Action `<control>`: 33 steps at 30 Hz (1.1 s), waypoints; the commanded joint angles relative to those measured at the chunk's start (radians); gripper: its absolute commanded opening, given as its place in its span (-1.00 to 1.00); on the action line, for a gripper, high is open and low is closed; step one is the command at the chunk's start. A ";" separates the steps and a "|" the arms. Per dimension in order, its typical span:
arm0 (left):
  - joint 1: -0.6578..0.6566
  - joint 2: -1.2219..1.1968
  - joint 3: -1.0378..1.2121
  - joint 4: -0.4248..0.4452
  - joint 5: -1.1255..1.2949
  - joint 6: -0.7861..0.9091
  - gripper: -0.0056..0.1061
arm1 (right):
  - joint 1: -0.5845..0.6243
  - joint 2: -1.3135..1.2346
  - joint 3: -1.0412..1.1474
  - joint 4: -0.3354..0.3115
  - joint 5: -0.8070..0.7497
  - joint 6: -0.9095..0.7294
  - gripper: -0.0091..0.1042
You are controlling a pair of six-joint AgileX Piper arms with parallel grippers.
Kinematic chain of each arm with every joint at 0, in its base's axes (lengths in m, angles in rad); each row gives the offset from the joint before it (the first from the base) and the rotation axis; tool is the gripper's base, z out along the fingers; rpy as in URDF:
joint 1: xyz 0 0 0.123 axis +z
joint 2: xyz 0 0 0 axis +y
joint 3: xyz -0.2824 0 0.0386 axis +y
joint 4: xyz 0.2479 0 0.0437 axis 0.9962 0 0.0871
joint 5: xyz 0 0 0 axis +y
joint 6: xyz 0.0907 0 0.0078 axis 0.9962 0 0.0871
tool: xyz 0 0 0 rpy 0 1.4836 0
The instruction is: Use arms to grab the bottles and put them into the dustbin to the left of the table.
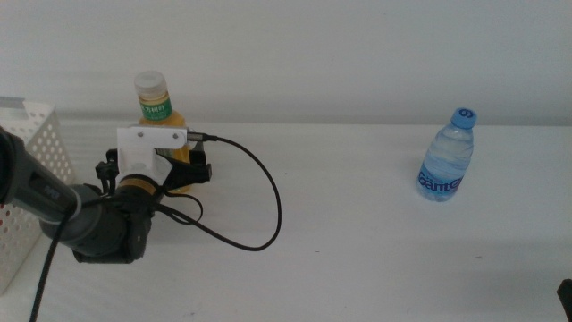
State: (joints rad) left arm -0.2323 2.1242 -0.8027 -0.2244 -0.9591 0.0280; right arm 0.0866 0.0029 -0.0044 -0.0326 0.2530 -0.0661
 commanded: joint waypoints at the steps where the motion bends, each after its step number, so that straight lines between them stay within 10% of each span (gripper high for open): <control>1: -0.006 0.000 -0.006 -0.031 -0.047 0.013 0.78 | -0.006 -0.040 0.042 -0.007 -0.009 -0.001 0.80; 11: -0.006 0.000 -0.006 -0.044 -0.073 0.016 0.54 | -0.006 -0.040 0.042 -0.007 -0.009 -0.001 0.80; 20: -0.008 -0.005 0.006 -0.068 -0.064 -0.021 -0.94 | -0.006 -0.040 0.042 -0.007 -0.009 -0.001 0.80; 33: -0.008 -0.457 0.203 -0.230 0.385 0.306 -0.93 | -0.006 -0.040 0.042 -0.007 -0.009 -0.001 0.80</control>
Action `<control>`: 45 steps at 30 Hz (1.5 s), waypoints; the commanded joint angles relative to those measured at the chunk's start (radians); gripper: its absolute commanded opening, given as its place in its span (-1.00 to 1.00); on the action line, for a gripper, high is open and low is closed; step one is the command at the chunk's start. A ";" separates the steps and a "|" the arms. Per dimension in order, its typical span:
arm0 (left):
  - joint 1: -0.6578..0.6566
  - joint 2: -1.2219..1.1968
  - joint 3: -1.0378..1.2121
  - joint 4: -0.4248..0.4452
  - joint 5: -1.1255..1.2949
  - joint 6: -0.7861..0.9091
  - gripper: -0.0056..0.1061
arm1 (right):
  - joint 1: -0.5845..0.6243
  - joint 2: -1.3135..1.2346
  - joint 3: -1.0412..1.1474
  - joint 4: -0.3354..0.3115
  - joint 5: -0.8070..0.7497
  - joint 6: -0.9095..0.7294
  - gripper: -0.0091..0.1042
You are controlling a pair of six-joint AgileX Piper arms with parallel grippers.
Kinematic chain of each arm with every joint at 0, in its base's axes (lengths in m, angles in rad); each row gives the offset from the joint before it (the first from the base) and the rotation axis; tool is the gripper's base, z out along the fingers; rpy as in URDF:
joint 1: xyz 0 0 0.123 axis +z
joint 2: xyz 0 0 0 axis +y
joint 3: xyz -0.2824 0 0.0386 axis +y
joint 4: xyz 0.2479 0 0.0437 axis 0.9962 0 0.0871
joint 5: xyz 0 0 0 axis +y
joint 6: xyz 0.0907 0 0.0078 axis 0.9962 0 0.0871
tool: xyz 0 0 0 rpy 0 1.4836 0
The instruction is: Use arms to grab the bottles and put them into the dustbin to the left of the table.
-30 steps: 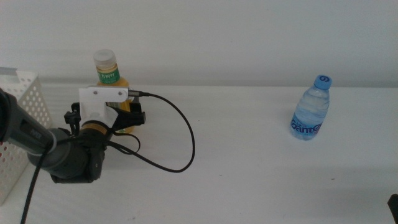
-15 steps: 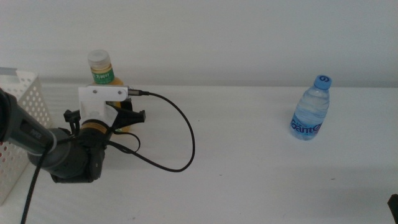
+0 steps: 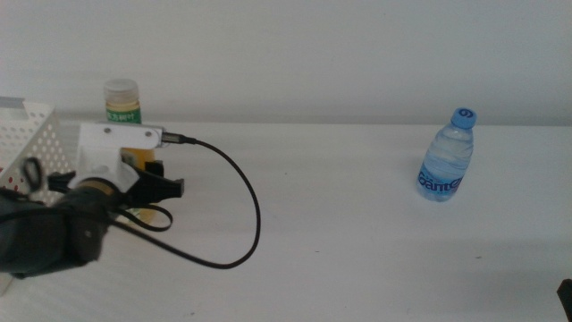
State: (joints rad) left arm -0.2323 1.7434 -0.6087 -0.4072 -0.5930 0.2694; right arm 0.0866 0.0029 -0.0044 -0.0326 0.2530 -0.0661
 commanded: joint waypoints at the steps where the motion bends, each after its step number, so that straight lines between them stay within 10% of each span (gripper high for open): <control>1: -0.008 -0.116 0.013 -0.079 0.058 0.099 -0.93 | -0.006 -0.040 0.042 -0.007 -0.009 -0.001 0.80; 12: -0.008 -0.482 0.020 -0.688 0.474 0.706 -0.93 | -0.006 -0.040 0.042 -0.007 -0.009 -0.001 0.80; 26: -0.008 -0.551 0.024 -0.717 0.502 0.735 -0.93 | -0.006 -0.040 0.042 -0.007 -0.009 -0.001 0.80; 31: -0.008 -0.549 0.024 -0.568 0.503 0.633 -0.93 | -0.006 -0.040 0.042 -0.007 -0.009 -0.001 0.80; 39: 0.087 -0.549 0.016 0.055 0.618 -0.039 -0.93 | -0.006 -0.040 0.042 -0.007 -0.009 -0.001 0.80; 45: 0.200 -0.549 -0.149 0.214 1.053 -0.150 -0.93 | -0.006 -0.040 0.042 -0.007 -0.009 -0.001 0.80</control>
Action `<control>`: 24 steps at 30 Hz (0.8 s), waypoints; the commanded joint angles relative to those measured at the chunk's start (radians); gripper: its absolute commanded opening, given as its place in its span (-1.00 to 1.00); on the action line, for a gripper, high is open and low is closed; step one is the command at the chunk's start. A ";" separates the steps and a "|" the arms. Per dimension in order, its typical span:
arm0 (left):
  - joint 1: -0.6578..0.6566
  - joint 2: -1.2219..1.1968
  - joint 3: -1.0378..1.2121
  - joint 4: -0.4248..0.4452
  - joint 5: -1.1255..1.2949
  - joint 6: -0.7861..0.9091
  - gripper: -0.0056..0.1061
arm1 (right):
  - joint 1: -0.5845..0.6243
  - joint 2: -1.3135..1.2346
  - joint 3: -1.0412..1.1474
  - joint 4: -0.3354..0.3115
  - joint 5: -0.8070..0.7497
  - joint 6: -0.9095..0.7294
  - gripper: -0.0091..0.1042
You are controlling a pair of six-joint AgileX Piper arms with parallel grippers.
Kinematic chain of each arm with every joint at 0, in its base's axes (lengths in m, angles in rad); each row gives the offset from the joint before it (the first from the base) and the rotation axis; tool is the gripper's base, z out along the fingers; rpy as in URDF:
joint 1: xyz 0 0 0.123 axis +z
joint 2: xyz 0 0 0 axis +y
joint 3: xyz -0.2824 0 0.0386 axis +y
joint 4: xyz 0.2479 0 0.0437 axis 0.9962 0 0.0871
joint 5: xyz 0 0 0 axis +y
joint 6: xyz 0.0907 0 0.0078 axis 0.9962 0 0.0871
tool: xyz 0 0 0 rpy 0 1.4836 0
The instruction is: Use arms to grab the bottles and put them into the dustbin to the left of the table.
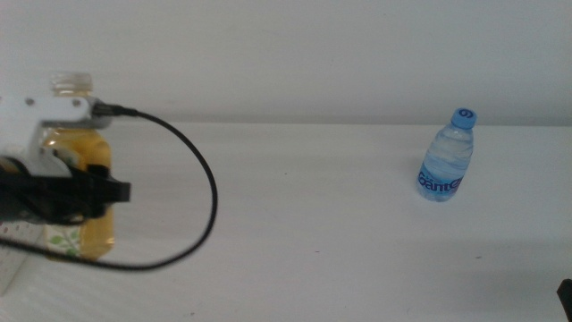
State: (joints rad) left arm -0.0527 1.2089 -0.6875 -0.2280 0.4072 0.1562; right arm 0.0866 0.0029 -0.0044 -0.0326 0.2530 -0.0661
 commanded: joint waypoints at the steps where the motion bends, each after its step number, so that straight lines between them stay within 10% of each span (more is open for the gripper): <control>1: 0.034 -0.014 -0.101 0.042 0.114 -0.030 -0.93 | -0.006 -0.040 0.042 -0.007 -0.009 -0.001 0.80; 16: 0.319 0.359 -0.794 0.153 0.879 0.216 -0.93 | -0.006 -0.040 0.042 -0.007 -0.009 -0.001 0.80; 24: 0.482 0.521 -0.835 0.212 0.834 0.403 -0.93 | -0.006 -0.040 0.042 -0.007 -0.009 -0.001 0.80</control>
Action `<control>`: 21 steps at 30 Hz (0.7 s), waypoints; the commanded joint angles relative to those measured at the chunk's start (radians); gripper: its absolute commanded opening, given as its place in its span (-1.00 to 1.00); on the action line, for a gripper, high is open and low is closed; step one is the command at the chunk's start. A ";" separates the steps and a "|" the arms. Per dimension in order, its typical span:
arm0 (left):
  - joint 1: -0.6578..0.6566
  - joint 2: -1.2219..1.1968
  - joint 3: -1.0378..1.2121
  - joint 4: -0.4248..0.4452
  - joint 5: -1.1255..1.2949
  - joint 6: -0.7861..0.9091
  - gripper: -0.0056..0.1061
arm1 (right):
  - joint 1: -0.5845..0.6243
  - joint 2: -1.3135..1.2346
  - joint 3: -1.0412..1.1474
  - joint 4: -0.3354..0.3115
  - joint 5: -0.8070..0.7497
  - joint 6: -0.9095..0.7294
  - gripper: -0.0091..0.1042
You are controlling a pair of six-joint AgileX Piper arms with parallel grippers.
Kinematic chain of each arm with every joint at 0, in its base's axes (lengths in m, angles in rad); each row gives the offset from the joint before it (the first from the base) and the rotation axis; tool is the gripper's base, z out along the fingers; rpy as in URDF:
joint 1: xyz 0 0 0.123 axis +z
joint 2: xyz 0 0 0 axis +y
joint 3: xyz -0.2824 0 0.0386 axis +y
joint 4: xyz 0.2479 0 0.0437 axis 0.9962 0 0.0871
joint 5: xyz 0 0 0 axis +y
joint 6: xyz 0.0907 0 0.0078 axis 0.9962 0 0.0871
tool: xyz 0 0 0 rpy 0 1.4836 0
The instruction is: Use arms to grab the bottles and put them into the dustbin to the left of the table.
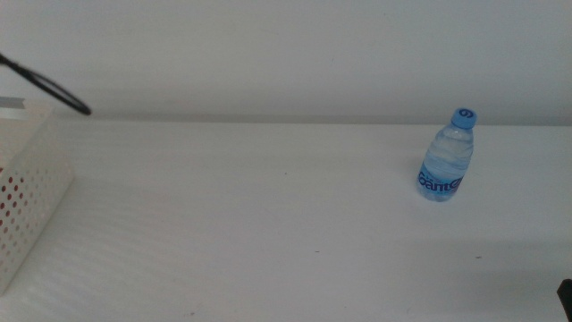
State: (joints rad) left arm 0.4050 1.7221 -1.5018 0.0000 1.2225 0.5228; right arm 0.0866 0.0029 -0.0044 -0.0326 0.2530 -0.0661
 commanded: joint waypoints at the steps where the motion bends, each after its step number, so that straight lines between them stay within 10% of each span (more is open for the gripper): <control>1: 0.034 0.022 -0.021 -0.016 0.019 0.027 -0.93 | -0.006 -0.040 0.042 -0.007 -0.009 -0.001 0.80; 8: 0.070 0.105 -0.021 -0.018 -0.012 0.022 -0.62 | -0.006 -0.040 0.042 -0.007 -0.009 -0.001 0.80; 16: 0.064 0.127 -0.021 -0.016 0.008 -0.027 0.80 | -0.006 -0.040 0.042 -0.007 -0.009 -0.001 0.80; 21: 0.023 0.094 -0.050 0.027 0.092 -0.086 0.78 | -0.006 -0.040 0.042 -0.007 -0.009 -0.001 0.80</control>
State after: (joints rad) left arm 0.4492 1.8409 -1.5306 0.0176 1.2222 0.4669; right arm 0.0866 0.0029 -0.0044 -0.0326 0.2530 -0.0661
